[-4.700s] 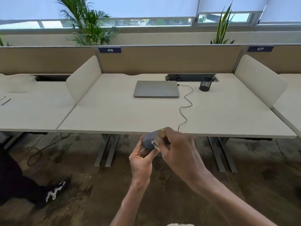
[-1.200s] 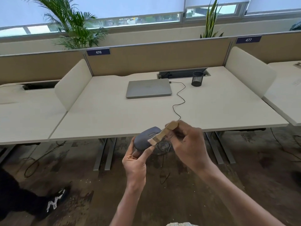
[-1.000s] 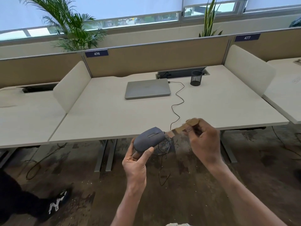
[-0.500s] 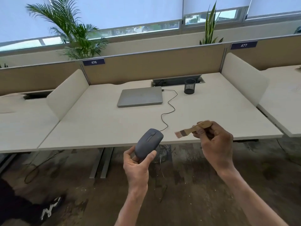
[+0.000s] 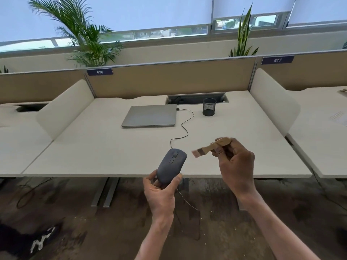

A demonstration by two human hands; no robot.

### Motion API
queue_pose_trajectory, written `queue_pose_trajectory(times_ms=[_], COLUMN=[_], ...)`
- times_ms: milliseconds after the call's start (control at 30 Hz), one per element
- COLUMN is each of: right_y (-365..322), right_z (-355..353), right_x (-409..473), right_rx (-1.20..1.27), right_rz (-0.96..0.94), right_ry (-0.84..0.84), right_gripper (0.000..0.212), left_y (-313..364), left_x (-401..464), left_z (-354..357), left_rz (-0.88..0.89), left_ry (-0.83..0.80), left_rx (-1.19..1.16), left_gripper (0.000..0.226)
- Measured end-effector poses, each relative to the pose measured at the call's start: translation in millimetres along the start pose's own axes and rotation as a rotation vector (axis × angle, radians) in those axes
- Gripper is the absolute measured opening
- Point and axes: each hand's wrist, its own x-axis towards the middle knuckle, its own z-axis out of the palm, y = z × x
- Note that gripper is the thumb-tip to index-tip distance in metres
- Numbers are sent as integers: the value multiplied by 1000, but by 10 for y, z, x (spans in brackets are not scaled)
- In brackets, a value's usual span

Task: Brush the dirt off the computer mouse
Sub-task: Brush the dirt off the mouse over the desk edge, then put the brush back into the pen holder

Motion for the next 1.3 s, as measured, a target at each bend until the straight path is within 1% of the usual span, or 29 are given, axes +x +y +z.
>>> queue_pose_trajectory(times_ms=[167,333,567,700,867,1067,1167,1300], right_y=[185,452,836,1096,1419,1934,2201,2563], right_z=[50,156,317,333,414,659,804,1049], right_x=[379,805,1467,1826,2340,3089,3449,3850], right_rx=[-30,-51,-123,-150,-144,-170,-248,-310], right_rz=[-13,-40,-51,-15,-20,-60,-114,-119], right_ry=[-5,3,23,27,51,39,-6,-91], right_gripper=[19,28,42,32,21,19,18,18], left_y=[-69,-211,-309,-398,-510,-629,-703,-796], left_x=[206,577,1146,1348,1543,1749,1830,1930], left_z=[376,784,1264,1486,1748,2087,2277,2507], left_rz=[-12,-26,-38,-55,-70,-77,-98,-113], left_ry=[30,51,57,54,72,105,142,156], left_rx=[15,48,34,16,-1,9,-8,-15], left_gripper=[78,68,63,62,63,63,63,64])
